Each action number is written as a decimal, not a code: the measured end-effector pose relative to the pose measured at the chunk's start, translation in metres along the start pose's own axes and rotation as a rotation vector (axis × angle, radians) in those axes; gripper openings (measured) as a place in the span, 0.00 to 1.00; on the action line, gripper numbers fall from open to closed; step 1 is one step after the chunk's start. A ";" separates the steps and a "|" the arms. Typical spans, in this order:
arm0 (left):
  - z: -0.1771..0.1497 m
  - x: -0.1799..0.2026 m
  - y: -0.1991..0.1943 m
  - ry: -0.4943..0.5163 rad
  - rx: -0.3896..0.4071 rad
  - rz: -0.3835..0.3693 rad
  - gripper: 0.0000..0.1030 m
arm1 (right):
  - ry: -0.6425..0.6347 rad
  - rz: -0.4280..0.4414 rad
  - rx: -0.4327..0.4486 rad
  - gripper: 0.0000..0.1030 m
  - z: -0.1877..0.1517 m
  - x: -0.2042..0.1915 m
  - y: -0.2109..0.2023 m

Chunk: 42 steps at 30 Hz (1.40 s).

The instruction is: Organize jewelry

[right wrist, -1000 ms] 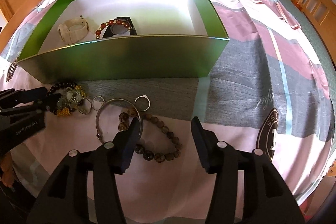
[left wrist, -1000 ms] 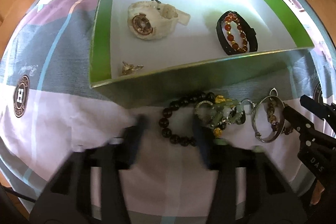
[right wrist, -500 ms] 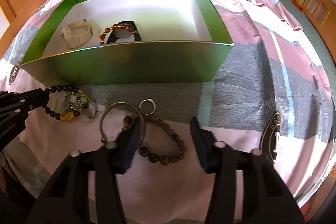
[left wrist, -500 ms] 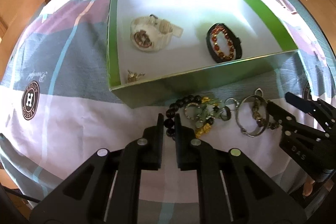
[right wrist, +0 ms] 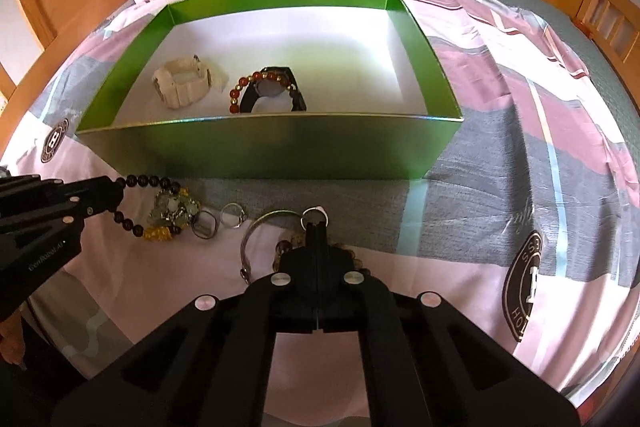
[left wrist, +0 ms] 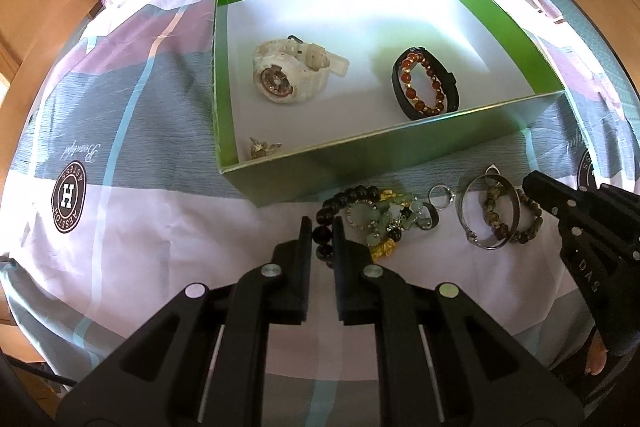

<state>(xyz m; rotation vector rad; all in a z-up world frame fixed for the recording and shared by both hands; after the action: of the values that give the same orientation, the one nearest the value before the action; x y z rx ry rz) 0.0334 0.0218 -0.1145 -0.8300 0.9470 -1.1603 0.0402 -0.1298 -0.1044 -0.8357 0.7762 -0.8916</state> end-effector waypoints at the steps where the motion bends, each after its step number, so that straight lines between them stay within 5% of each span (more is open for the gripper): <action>1: 0.000 0.000 0.000 0.001 0.001 0.001 0.10 | 0.003 0.001 0.003 0.00 0.000 0.001 -0.001; 18: 0.009 -0.023 -0.025 -0.039 0.046 -0.021 0.10 | 0.081 0.032 0.076 0.01 0.013 0.017 -0.022; 23: 0.010 -0.027 -0.030 -0.048 0.051 -0.035 0.10 | 0.094 0.082 0.033 0.04 0.008 0.011 -0.012; 28: 0.010 -0.023 -0.037 -0.041 0.059 -0.074 0.10 | 0.048 0.049 -0.032 0.21 0.001 0.003 0.002; 34: 0.008 -0.015 -0.036 -0.013 0.056 -0.080 0.10 | 0.123 -0.023 -0.100 0.24 -0.010 0.026 0.012; 42: 0.003 -0.004 -0.023 0.023 0.040 -0.037 0.10 | 0.071 -0.033 -0.132 0.24 -0.021 0.031 0.002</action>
<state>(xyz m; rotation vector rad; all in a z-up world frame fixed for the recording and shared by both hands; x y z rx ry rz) 0.0274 0.0207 -0.0914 -0.8061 0.9277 -1.2192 0.0359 -0.1629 -0.1227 -0.9388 0.8926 -0.9111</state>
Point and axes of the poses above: each gripper's, at about its wrist camera, not at the fingertips, and y roughly the way its jaws point, x to its right, z to its top, the point moved 7 cm from there along y, roughly the way its jaws point, and after that the axes turned 11 degrees about z, right-handed, at the moved point
